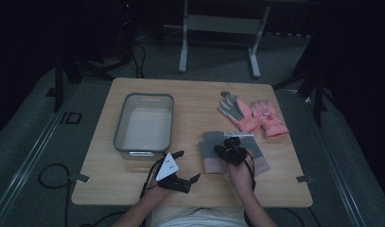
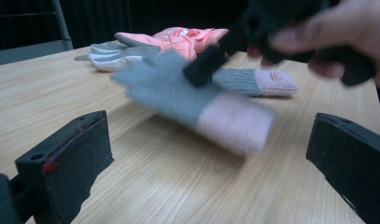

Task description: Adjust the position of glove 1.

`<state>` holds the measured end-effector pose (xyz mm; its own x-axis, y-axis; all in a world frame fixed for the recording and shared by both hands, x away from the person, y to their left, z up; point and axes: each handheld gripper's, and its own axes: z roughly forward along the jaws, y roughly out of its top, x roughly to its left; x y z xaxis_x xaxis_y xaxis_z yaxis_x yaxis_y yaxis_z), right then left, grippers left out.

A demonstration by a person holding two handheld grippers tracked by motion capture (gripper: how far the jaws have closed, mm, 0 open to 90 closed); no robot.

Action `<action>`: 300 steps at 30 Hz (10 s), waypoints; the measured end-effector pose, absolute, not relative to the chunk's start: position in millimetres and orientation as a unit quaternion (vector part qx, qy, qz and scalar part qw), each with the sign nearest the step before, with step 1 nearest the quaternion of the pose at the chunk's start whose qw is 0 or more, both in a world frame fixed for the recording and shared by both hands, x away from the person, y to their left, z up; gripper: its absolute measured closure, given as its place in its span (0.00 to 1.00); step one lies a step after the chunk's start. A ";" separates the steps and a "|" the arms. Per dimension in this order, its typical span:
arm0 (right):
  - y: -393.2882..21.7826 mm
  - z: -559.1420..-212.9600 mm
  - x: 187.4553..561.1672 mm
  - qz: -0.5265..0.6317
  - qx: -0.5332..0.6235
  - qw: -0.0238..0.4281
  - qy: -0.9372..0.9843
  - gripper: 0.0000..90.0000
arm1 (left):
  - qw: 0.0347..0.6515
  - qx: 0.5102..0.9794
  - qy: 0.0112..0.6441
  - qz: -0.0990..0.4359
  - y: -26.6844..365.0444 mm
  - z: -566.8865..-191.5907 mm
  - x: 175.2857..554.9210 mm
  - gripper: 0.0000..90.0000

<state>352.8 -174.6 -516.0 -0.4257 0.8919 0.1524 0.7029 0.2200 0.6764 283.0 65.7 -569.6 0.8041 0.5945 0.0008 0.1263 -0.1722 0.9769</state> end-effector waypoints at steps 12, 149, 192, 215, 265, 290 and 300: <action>-166.2 -548.2 362.3 0.326 0.525 0.139 0.774 0.93 | 0.596 0.741 0.241 0.195 65.7 -569.6 283.1 0.00; -298.0 -521.8 354.9 0.298 0.505 0.202 0.784 0.80 | 0.598 0.734 0.251 0.202 65.7 -569.9 282.2 0.00; -306.7 -534.6 342.7 0.277 0.496 0.173 0.805 0.95 | 0.598 0.733 0.250 0.206 65.8 -570.0 281.6 0.00; -261.4 -437.9 348.2 0.351 0.453 0.201 0.795 0.95 | 0.600 0.733 0.247 0.205 66.9 -570.0 281.8 0.00; -182.4 -525.2 363.2 0.326 0.432 0.110 0.834 0.95 | 0.598 0.724 0.268 0.215 65.3 -570.1 282.1 0.04; -199.0 -499.6 368.3 0.373 0.424 0.112 0.818 0.68 | 0.562 0.763 0.232 0.221 45.0 -549.2 276.3 0.07; -205.4 -489.6 400.5 0.369 0.410 0.113 0.827 0.67 | 0.503 0.829 0.149 0.196 14.5 -544.8 291.5 0.17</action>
